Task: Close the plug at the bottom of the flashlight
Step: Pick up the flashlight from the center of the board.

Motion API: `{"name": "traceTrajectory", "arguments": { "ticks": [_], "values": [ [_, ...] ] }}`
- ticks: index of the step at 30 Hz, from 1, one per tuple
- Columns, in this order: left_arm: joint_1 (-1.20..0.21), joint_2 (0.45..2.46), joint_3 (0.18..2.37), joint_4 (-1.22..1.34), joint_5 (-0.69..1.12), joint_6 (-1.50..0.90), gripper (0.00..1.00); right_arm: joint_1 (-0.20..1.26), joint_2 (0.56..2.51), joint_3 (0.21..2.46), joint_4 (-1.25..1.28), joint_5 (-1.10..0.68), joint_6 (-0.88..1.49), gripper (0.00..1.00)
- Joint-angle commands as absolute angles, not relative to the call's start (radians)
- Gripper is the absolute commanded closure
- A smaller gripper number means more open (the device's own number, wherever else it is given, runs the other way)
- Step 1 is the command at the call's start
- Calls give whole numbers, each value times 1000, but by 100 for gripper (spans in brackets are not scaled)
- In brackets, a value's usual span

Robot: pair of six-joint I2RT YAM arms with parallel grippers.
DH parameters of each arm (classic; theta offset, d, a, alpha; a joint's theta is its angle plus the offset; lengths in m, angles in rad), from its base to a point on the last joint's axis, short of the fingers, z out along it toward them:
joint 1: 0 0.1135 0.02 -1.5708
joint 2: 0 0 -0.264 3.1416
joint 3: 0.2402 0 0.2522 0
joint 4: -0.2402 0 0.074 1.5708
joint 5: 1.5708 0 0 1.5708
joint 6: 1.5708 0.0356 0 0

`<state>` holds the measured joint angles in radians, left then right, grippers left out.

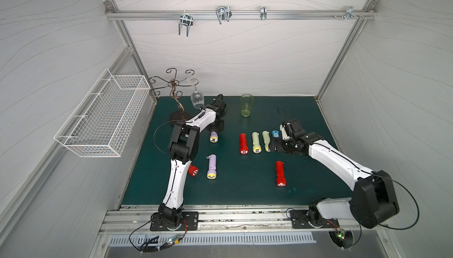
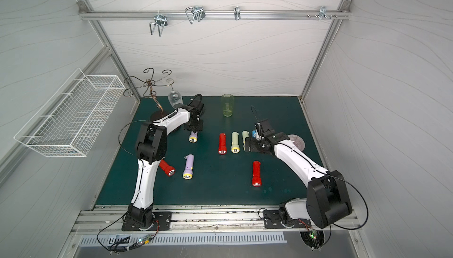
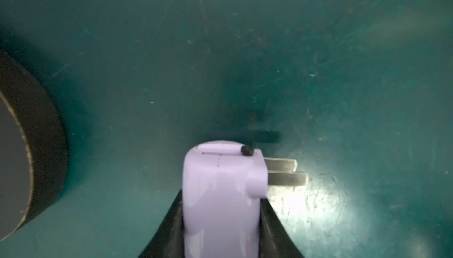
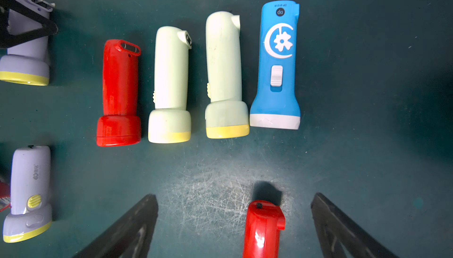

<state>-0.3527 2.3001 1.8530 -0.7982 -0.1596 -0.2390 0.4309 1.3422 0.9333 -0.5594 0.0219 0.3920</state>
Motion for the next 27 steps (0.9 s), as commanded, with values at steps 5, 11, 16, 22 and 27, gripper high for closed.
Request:
{"name": "traceTrajectory", "arguments": {
  "ticks": [5, 11, 16, 22, 27],
  "values": [
    [-363, 2209, 1850, -778, -111, -234, 92, 426, 1355, 951, -503, 9, 380, 1],
    [-383, 2028, 1708, -692, -44, -227, 100, 426, 1327, 924, -294, -24, 333, 1],
    [-409, 1850, 1544, -526, 84, -222, 100, 425, 1355, 1021, -286, -51, 229, 1],
    [-454, 1603, 1241, -167, 225, -159, 100, 408, 1375, 1102, -259, -199, 116, 1],
    [-468, 1422, 962, 206, 265, -131, 100, 343, 1356, 1112, -171, -507, 121, 1]
  ]
}}
